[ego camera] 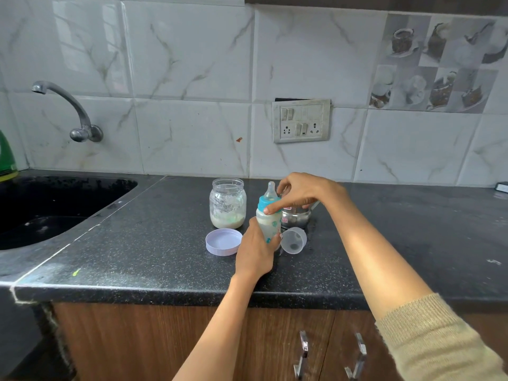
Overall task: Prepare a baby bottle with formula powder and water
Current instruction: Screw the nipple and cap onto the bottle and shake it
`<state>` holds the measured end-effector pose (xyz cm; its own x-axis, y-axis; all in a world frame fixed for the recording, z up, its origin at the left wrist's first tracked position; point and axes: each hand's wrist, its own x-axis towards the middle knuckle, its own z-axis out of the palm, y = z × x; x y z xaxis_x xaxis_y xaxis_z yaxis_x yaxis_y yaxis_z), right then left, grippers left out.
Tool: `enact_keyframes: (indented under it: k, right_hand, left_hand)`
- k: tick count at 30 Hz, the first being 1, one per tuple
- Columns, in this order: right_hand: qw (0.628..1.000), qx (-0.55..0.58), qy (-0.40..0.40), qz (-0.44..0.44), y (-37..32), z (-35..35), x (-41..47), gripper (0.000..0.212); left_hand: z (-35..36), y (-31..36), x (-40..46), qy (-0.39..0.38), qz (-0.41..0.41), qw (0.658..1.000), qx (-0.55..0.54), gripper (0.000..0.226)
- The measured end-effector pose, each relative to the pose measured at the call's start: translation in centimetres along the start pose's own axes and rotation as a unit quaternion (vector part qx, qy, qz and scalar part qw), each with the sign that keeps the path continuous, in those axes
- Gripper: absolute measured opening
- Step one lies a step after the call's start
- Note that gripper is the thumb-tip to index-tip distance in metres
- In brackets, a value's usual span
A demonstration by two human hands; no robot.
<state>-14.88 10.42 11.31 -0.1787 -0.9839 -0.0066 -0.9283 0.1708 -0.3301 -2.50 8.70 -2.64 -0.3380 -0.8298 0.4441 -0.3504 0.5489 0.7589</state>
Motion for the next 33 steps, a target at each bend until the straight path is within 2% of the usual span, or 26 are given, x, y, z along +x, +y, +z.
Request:
enact_keyframes:
  k: [4,6,8,12,16,21,25,28,33]
  right_hand:
    - [0.997,0.052,0.020,-0.046,0.2,0.9,-0.4,0.051]
    - [0.996,0.056,0.058,-0.040,0.4,1.3,-0.5,0.053]
    - [0.996,0.052,0.062,-0.027,1.0,1.4,-0.8,0.062]
    - [0.997,0.059,-0.035,0.017,3.2,1.5,-2.6,0.079]
    - [0.990,0.004,-0.139,0.006,4.1,2.6,-3.5,0.084]
    - [0.992,0.018,-0.119,-0.037,4.6,4.1,-2.7,0.086]
    - [0.995,0.043,-0.089,-0.031,5.1,4.4,-2.0,0.071]
    - [0.993,0.080,-0.087,-0.018,5.0,3.8,-2.2,0.070]
    - [0.997,0.060,0.031,-0.031,4.3,1.5,-2.5,0.055]
  left_hand:
    - [-0.1,0.0,-0.1,-0.002,-0.003,1.000,-0.003,0.043]
    - [-0.1,0.1,-0.1,-0.002,-0.004,1.000,-0.003,0.042]
    - [-0.1,0.1,-0.1,-0.001,-0.005,1.000,-0.001,0.041]
    - [0.0,0.1,-0.1,0.001,-0.008,1.000,0.004,0.041]
    - [0.0,0.1,-0.1,0.003,-0.005,1.000,0.004,0.041]
    - [0.0,0.1,-0.1,0.002,-0.008,1.000,0.006,0.042]
    - [0.0,0.1,-0.1,0.001,-0.009,1.000,0.008,0.040]
    - [-0.1,0.1,-0.2,0.002,-0.008,1.000,0.005,0.040]
    - [-0.2,0.2,-0.2,0.000,-0.012,1.000,0.000,0.039]
